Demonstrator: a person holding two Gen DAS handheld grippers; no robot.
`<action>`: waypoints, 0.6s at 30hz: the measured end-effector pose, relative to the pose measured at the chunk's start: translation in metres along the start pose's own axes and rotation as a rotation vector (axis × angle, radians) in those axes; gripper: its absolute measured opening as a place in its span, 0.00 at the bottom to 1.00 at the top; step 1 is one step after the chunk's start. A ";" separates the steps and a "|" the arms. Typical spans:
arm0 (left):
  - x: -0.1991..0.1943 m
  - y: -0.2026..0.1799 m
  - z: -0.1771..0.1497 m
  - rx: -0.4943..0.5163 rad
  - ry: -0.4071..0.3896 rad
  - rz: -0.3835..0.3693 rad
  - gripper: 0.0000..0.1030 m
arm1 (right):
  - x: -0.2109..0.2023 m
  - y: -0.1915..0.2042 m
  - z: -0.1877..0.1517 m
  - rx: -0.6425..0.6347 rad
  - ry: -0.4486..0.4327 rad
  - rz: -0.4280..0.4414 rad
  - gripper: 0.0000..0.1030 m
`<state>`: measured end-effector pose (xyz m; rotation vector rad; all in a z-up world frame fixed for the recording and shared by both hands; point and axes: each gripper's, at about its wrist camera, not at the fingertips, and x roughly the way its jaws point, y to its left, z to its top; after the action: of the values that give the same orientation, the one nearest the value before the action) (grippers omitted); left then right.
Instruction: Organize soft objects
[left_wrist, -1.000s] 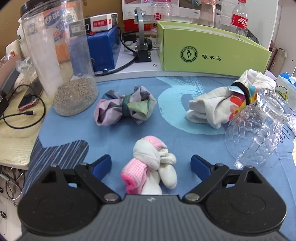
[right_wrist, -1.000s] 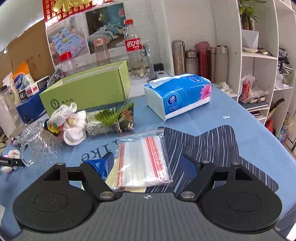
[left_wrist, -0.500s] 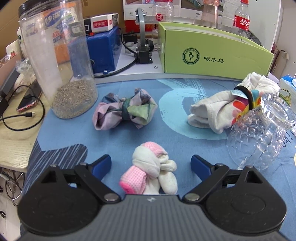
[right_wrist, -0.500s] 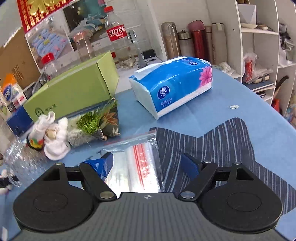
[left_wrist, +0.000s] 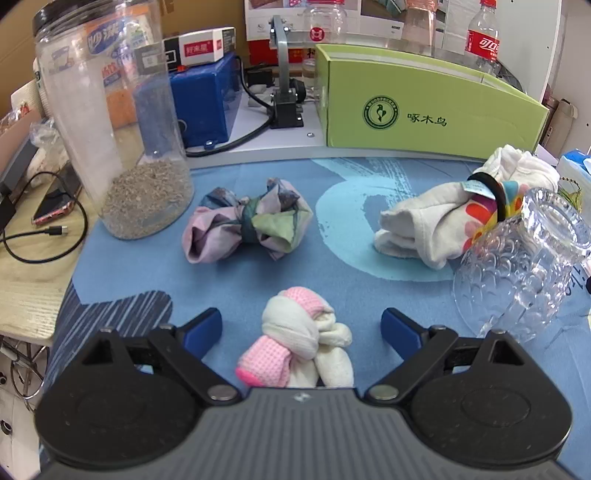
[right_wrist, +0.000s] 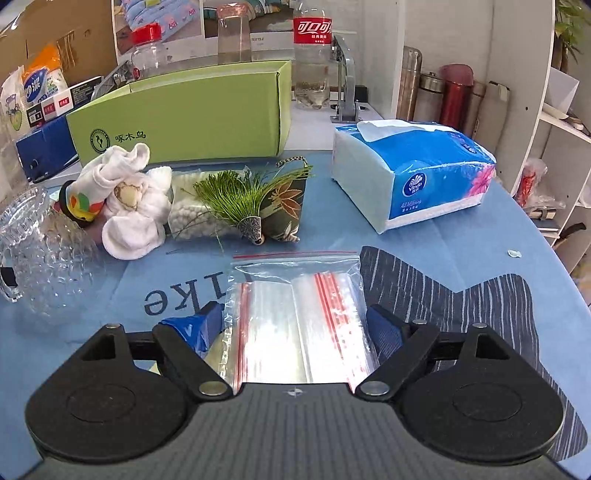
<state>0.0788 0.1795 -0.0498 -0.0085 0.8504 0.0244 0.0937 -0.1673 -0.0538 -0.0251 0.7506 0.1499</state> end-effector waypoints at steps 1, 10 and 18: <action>0.000 0.000 0.000 0.003 -0.002 -0.001 0.91 | 0.000 -0.001 0.000 -0.003 0.000 0.000 0.70; -0.018 0.008 -0.003 -0.019 0.000 -0.050 0.35 | -0.005 -0.006 -0.005 -0.025 -0.062 0.027 0.33; -0.068 0.024 0.009 -0.052 -0.093 -0.065 0.34 | -0.045 -0.010 0.000 0.019 -0.132 0.161 0.12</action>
<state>0.0401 0.2023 0.0077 -0.0834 0.7563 -0.0140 0.0628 -0.1827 -0.0232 0.0625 0.6218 0.2948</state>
